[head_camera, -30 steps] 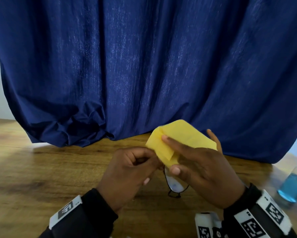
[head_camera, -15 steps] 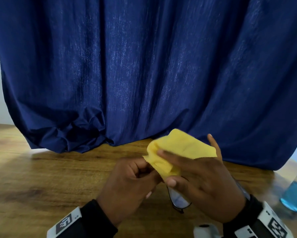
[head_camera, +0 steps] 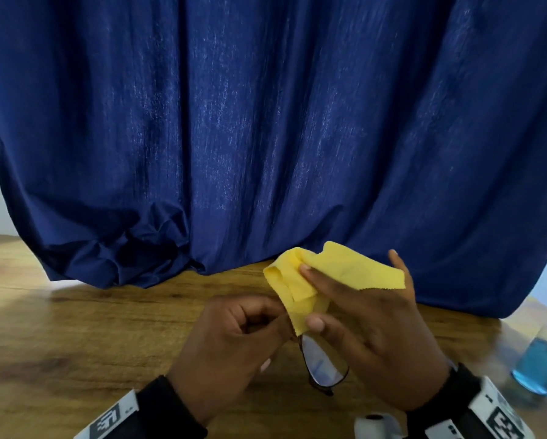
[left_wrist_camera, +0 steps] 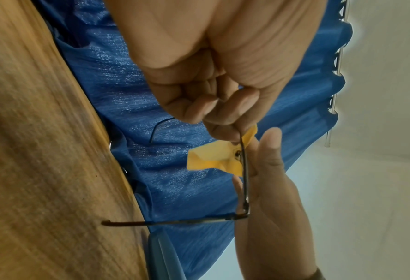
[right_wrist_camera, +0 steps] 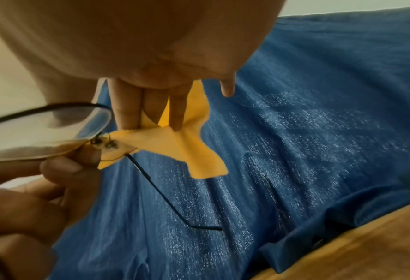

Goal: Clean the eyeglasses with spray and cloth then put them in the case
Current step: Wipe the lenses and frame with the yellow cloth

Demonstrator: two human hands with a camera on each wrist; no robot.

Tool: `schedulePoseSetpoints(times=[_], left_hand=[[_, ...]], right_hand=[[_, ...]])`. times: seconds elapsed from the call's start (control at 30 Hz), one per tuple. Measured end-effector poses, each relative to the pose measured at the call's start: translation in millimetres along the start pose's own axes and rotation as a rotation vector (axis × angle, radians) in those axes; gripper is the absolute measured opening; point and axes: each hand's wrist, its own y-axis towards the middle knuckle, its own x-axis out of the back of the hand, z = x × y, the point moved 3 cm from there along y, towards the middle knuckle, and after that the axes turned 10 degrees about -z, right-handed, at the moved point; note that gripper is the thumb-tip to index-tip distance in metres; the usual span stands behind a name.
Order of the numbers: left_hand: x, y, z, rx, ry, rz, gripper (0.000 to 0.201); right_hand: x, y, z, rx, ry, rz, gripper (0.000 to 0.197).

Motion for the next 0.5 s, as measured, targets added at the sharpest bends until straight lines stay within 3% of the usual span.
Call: schedulePoseSetpoints(times=[0.1,0.23,0.37,0.5], left_hand=[[1.5,-0.3,0.0,-0.011,0.0,-0.016,0.046],[2.3,1.0,-2.7,0.022,-0.013,-0.016,0.026],[1.5,0.4,-2.4,0.004,-0.006,-0.014,0.045],[1.9,1.3,-2.0,0.01,-0.025,-0.022,0.028]], right_hand=[[4.5,-0.7,2.8,0.045,0.075,-0.028,0.04],[1.2,1.2,-2.9,-0.009,0.011,-0.014,0.047],[0.9,-1.8,1.7,0.062,0.088,0.005,0.042],[5.2,0.6,-3.0,-0.016,0.089,-0.102,0.039]])
